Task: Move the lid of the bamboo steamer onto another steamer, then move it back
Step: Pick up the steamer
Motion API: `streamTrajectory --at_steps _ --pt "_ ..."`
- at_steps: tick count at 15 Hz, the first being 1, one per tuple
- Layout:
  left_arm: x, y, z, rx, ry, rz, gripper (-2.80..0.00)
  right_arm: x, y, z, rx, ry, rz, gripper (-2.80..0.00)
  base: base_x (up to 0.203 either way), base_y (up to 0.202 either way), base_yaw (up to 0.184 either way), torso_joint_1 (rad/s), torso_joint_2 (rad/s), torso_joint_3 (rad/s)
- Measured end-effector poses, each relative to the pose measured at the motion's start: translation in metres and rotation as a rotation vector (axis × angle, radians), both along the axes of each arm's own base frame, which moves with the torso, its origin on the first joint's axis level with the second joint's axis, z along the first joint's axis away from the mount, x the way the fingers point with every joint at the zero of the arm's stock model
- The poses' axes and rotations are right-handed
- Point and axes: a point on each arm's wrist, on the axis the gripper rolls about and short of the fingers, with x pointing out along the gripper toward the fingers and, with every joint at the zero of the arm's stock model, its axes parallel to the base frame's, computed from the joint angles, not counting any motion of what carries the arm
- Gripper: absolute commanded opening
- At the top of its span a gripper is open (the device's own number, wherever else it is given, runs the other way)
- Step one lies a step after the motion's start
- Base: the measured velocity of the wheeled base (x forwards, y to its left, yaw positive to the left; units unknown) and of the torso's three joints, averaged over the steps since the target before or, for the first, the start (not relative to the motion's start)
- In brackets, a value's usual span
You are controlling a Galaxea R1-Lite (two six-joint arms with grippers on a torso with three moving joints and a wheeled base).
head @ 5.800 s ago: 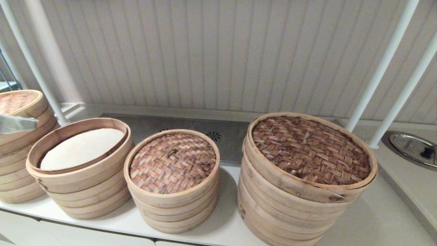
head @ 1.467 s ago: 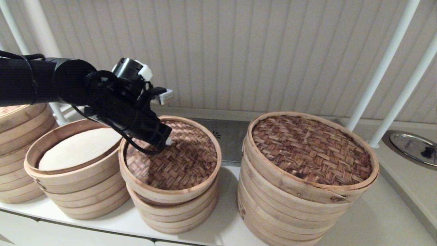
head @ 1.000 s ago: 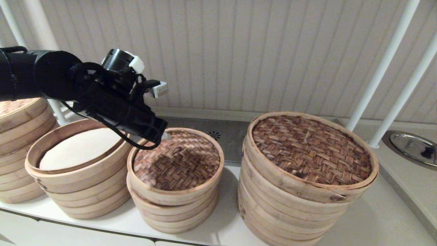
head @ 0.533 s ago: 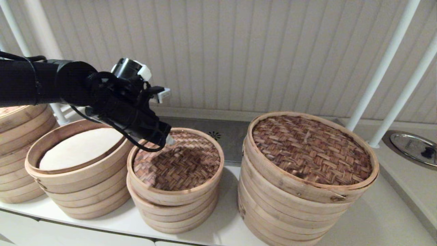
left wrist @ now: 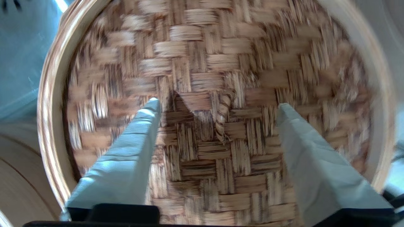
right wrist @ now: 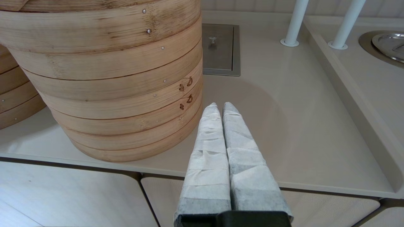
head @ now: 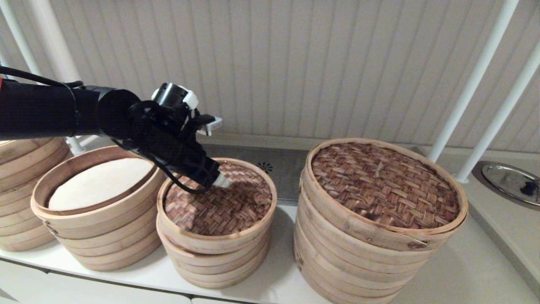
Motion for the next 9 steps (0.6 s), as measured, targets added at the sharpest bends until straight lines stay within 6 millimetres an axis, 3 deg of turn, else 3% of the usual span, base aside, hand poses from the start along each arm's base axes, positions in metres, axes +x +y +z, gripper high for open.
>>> streamTrajectory --at_steps 9 --pt "0.0031 -0.0027 -0.0062 0.109 -0.035 -0.076 0.00 0.0000 0.0000 -0.0001 0.000 0.001 0.000 -2.80 0.000 0.000 0.000 0.000 0.00 0.000"
